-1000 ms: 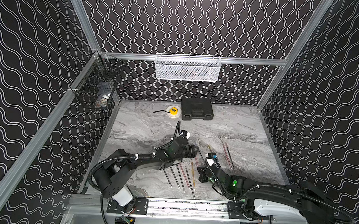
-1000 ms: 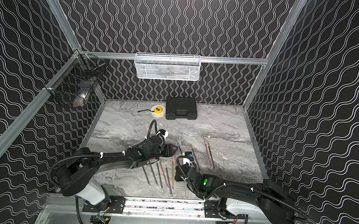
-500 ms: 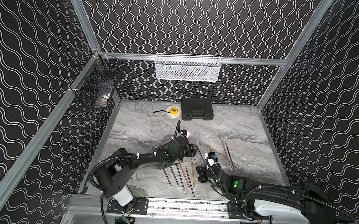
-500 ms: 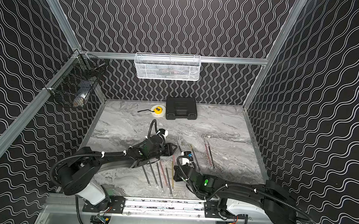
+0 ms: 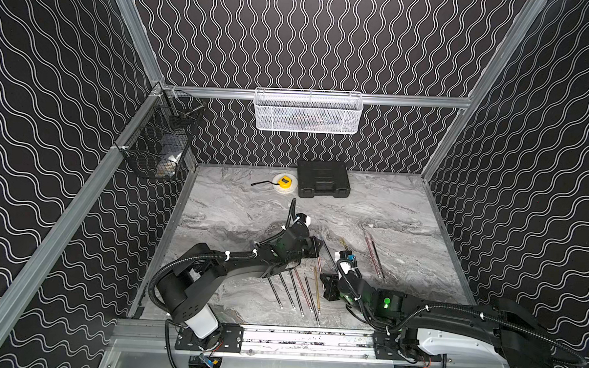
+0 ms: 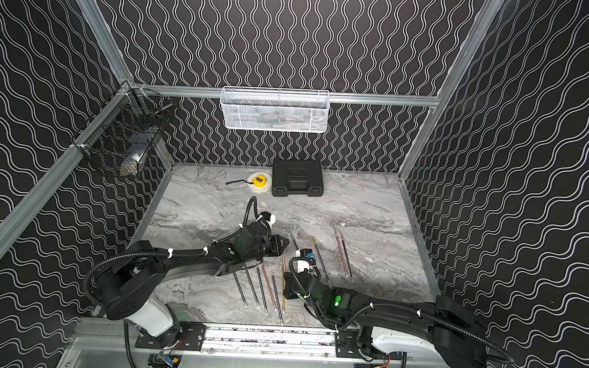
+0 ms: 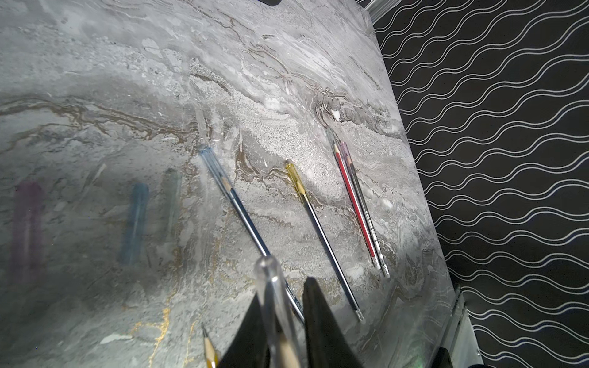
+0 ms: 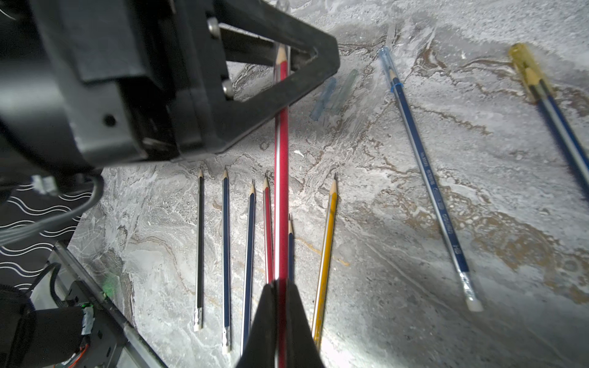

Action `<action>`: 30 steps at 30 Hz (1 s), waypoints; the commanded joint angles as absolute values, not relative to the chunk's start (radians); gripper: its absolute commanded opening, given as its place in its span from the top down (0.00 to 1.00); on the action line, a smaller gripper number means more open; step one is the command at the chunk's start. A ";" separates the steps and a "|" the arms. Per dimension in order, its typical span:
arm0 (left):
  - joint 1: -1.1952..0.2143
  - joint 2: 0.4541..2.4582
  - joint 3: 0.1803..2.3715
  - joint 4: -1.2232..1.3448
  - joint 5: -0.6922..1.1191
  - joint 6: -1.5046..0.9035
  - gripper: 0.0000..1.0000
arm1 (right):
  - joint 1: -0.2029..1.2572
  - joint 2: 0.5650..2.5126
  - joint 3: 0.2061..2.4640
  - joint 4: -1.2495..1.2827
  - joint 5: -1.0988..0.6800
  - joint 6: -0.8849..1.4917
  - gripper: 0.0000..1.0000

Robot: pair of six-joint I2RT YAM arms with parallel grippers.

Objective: Remove the protective cover of the pencils
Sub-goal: Adjust the pencil.

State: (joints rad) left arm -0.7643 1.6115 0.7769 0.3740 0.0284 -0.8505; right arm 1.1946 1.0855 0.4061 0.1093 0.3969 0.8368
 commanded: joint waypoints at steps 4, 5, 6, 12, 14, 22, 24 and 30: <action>-0.762 1.594 0.765 0.385 -0.017 -0.889 0.69 | 1.203 1.097 0.408 0.152 0.402 0.842 1.00; -0.763 1.589 0.764 0.383 -0.021 -0.892 0.66 | 1.204 1.100 0.407 0.153 0.401 0.840 1.00; -0.762 1.586 0.764 0.382 -0.027 -0.891 0.64 | 1.207 1.103 0.408 0.156 0.400 0.840 1.00; -0.748 1.581 0.760 0.379 -0.036 -0.897 0.63 | 1.219 1.108 0.410 0.164 0.399 0.839 1.00; -0.746 1.589 0.754 0.396 -0.023 -0.904 0.69 | 1.222 1.108 0.410 0.165 0.403 0.838 1.00; -0.744 1.596 0.744 0.428 0.002 -0.917 0.87 | 1.223 1.112 0.414 0.161 0.416 0.835 1.00; -0.744 1.594 0.742 0.431 0.002 -0.921 0.87 | 1.223 1.118 0.418 0.163 0.415 0.835 1.00; -0.744 1.593 0.735 0.449 0.011 -0.930 0.88 | 1.223 1.133 0.425 0.164 0.417 0.833 0.80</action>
State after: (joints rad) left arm -0.7460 1.5978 0.7403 0.4225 0.0139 -0.9207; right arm 1.2221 1.1290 0.4152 0.1398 0.4004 0.8246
